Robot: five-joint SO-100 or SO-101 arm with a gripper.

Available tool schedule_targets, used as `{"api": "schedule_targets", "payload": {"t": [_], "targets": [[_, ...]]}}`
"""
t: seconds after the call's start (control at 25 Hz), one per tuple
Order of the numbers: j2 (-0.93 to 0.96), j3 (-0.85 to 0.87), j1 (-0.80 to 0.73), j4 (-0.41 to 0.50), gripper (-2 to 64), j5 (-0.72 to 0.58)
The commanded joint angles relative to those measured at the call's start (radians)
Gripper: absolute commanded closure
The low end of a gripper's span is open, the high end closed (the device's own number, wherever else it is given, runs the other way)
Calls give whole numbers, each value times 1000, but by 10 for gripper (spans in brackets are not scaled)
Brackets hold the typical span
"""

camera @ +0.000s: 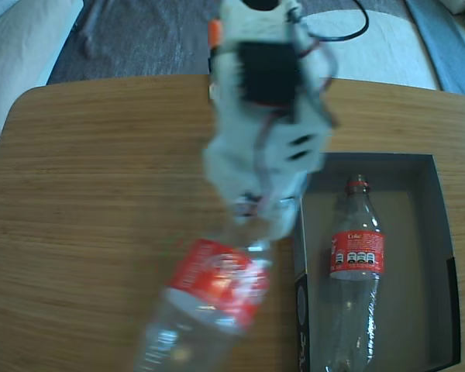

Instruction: Grasp the bottles and put them in the box.

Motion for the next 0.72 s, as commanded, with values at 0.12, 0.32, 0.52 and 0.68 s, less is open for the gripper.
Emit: {"api": "schedule_targets", "payload": {"t": [0.12, 0.32, 0.52, 0.68], "targets": [[57, -106, -304, 23, 582, 155], [55, -104, -534, 20, 582, 287], [14, -106, -661, 17, 582, 402], [-63, -181, -716, 17, 582, 454]]}}
